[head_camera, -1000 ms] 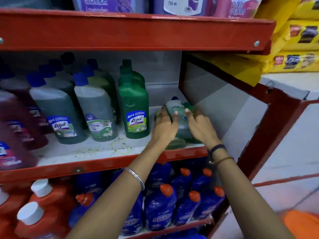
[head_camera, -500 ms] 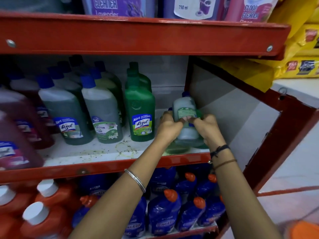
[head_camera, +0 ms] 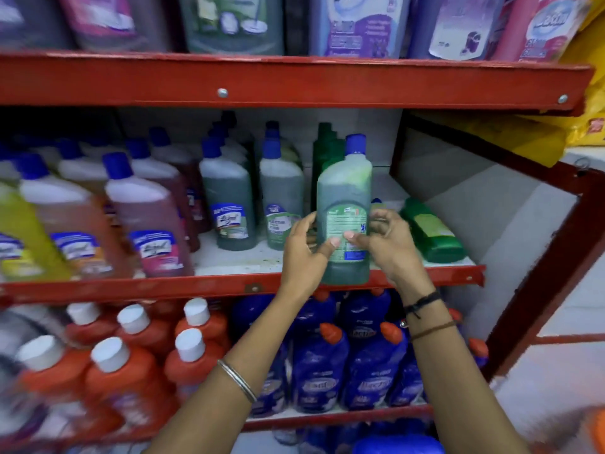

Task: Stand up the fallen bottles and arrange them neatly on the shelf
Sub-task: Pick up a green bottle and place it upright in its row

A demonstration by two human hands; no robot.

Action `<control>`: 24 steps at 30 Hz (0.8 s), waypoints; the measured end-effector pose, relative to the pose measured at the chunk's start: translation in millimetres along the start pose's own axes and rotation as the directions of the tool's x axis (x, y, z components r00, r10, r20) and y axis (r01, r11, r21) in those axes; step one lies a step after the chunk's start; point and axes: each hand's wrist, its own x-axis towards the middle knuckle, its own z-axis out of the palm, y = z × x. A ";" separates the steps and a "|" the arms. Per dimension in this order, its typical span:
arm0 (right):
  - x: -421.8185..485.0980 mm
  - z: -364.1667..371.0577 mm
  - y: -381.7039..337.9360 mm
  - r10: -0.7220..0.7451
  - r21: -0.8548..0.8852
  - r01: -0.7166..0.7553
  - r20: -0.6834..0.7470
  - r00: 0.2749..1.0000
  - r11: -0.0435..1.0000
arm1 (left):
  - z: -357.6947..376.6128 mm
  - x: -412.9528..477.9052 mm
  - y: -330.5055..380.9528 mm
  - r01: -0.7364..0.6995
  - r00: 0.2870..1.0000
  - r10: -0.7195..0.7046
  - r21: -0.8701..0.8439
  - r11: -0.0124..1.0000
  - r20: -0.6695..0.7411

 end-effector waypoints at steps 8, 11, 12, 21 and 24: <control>-19.8 119.7 6.6 -0.123 0.008 0.123 0.051 0.991 0.992 | -111.6 -0.4 -15.2 -0.043 0.988 0.041 -0.008 0.999 -0.147; -17.3 149.7 13.8 -0.148 -0.011 0.149 0.090 0.985 0.989 | -137.2 5.5 -29.6 -0.023 0.983 0.021 -0.011 1.000 -0.183; -16.6 156.3 16.6 -0.146 -0.009 0.147 0.094 0.985 0.989 | -142.5 7.7 -35.6 -0.036 0.982 0.035 -0.001 0.999 -0.187; -8.4 176.1 40.3 -0.103 0.034 0.100 0.100 0.990 0.994 | -153.0 20.6 -58.5 -0.051 0.979 0.056 0.030 0.998 -0.196; -7.3 177.7 48.2 -0.112 0.010 0.111 0.100 0.989 0.994 | -151.4 17.5 -61.7 -0.038 0.979 0.044 0.035 0.999 -0.199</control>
